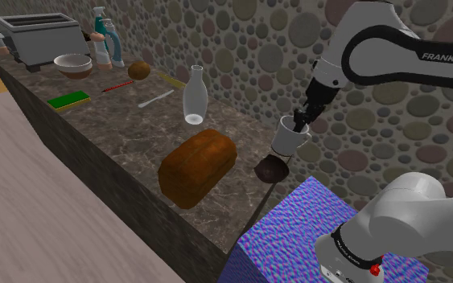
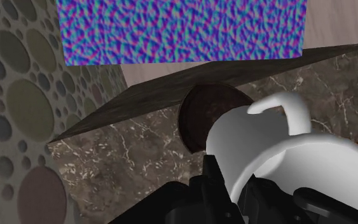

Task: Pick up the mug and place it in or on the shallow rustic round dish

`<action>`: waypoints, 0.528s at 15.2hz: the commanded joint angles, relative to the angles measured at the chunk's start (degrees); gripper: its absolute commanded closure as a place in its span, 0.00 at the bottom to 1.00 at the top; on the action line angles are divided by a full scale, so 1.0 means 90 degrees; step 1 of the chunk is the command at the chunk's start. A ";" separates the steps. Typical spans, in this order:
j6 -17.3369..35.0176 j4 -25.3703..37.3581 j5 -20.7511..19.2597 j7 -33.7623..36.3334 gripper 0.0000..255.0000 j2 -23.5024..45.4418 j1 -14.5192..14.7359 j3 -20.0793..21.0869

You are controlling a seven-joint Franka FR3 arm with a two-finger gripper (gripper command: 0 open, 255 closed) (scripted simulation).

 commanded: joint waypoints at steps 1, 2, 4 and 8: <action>0.0021 -0.0171 -0.0003 0.0001 1.00 -0.0149 -0.0007 0.0003; 0.0107 -0.0253 -0.0002 -0.0004 1.00 -0.0145 -0.0007 0.0001; 0.0286 -0.0413 -0.0002 -0.0014 1.00 -0.0126 -0.0009 -0.0002; 0.0654 -0.0724 -0.0001 -0.0036 1.00 -0.0068 -0.0010 -0.0011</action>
